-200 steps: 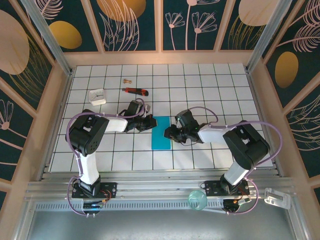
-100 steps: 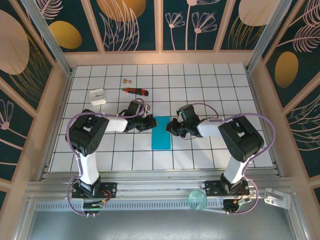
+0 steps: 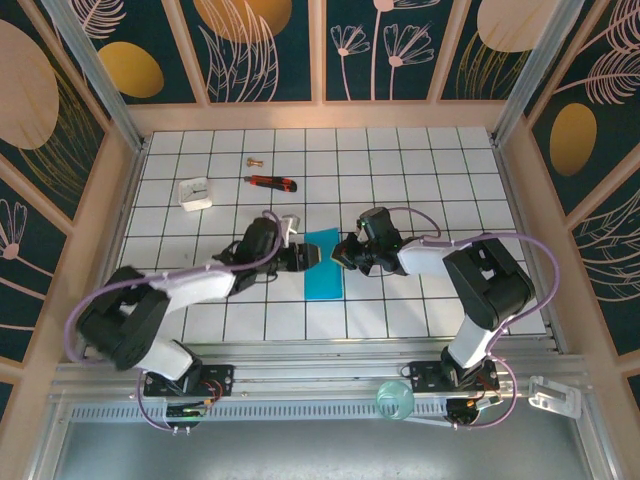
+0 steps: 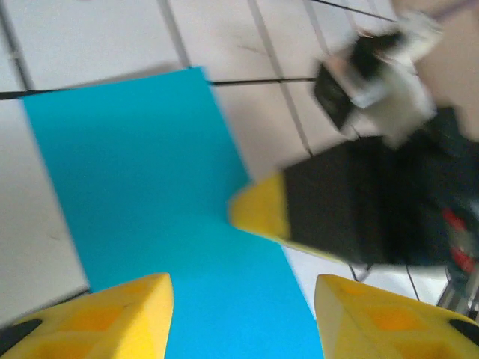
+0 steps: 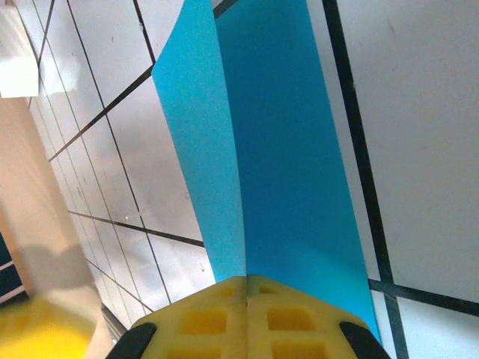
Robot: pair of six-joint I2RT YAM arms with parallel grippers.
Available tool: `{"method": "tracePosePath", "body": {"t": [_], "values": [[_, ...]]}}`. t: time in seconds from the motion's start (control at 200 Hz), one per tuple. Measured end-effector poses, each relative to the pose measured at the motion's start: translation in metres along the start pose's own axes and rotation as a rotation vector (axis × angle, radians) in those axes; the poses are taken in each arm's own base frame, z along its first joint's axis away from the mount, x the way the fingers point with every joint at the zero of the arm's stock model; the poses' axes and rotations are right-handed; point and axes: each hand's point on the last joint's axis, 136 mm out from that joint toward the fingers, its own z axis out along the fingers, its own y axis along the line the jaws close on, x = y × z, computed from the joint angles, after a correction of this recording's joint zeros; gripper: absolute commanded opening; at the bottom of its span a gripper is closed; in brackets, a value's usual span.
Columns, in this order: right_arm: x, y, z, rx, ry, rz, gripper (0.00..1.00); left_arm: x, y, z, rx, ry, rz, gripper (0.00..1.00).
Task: Fold a paper plane with a square sheet of paper (pick it up from the middle)
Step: Fold the triangle a second time at the center of the table.
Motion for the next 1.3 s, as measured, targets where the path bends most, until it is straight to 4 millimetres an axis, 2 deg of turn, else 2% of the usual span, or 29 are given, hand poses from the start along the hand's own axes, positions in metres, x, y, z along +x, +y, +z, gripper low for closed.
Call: {"method": "tracePosePath", "body": {"t": [0.09, 0.23, 0.36, 0.48, 0.52, 0.6, 0.786, 0.951, 1.191, 1.301], "values": [[0.001, 0.000, 0.000, -0.002, 0.004, 0.019, 0.01, 0.024, -0.027, -0.007, 0.010, -0.010, 0.164, 0.66], [0.001, -0.001, 0.000, 0.001, 0.007, 0.036, 0.01, 0.057, -0.047, -0.002, -0.027, -0.002, 0.366, 0.71], [0.001, -0.001, 0.000, 0.001, 0.007, 0.041, 0.01, 0.077, -0.042, 0.009, -0.114, 0.011, 0.521, 0.74], [0.001, -0.001, 0.000, 0.000, 0.007, 0.041, 0.01, 0.082, -0.029, 0.023, -0.213, 0.026, 0.618, 0.74], [0.001, -0.001, 0.000, 0.000, 0.007, 0.041, 0.01, 0.080, -0.026, 0.026, -0.240, 0.022, 0.640, 0.71], [0.001, -0.001, 0.000, -0.001, 0.011, 0.041, 0.00, 0.075, -0.024, 0.030, -0.275, 0.013, 0.674, 0.58], [0.002, -0.001, 0.000, -0.002, 0.014, 0.041, 0.00, 0.063, -0.034, 0.032, -0.282, -0.016, 0.693, 0.37], [0.004, -0.004, 0.000, 0.001, 0.022, 0.045, 0.00, 0.062, -0.035, 0.034, -0.286, -0.005, 0.704, 0.20], [0.006, -0.005, 0.000, 0.001, 0.028, 0.047, 0.01, 0.066, -0.031, 0.037, -0.299, 0.022, 0.705, 0.03], [0.006, -0.005, 0.000, 0.000, 0.031, 0.047, 0.05, 0.067, -0.032, 0.037, -0.293, 0.025, 0.694, 0.00]]}}
